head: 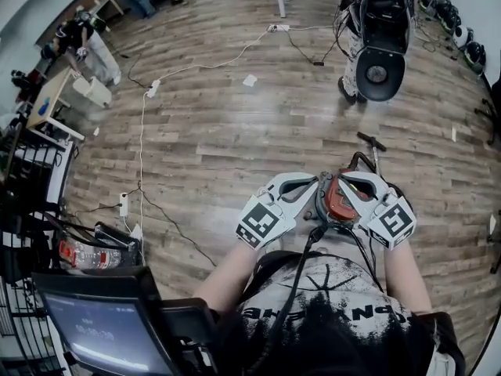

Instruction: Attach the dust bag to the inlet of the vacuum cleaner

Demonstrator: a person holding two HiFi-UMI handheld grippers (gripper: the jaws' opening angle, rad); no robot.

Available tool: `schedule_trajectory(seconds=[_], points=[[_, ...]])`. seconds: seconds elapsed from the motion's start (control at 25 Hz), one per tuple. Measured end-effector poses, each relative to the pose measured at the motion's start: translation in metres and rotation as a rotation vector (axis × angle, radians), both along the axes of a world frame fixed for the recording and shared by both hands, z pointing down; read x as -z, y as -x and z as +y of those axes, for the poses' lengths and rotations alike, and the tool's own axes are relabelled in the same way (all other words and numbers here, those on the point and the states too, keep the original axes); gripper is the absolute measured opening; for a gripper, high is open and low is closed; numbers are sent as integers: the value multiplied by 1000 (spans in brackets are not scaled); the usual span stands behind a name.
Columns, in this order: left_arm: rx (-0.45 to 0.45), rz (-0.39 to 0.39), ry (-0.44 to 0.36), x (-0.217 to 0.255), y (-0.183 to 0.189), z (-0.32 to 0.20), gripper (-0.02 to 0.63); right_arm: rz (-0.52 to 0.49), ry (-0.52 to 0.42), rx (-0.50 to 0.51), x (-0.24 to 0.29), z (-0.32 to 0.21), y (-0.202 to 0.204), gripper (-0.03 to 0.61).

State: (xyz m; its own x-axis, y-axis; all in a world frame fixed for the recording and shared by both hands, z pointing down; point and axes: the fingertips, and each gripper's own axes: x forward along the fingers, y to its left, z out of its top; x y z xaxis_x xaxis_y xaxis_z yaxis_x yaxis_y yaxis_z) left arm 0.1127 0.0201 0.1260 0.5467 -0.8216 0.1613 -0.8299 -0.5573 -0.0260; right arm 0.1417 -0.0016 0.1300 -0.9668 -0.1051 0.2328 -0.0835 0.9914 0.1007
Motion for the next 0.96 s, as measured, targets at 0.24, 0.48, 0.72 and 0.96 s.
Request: schedule_trajectory(seconds=[0.24,0.48,0.72,0.96], points=[[-1,11,-2,3,-8,-5,2,9,-10,7,1,0,-10,6],[-15,-1,-2,2,-15,-4,2,0,-15,7,2,2,-15,5],[-22,-16,-3,3,-17,-3,2,-2,-14,3,1,2,-16,6],[-33,-30,-15,5,-15,2,2,-11,-14,7,-2,6,-9,6]])
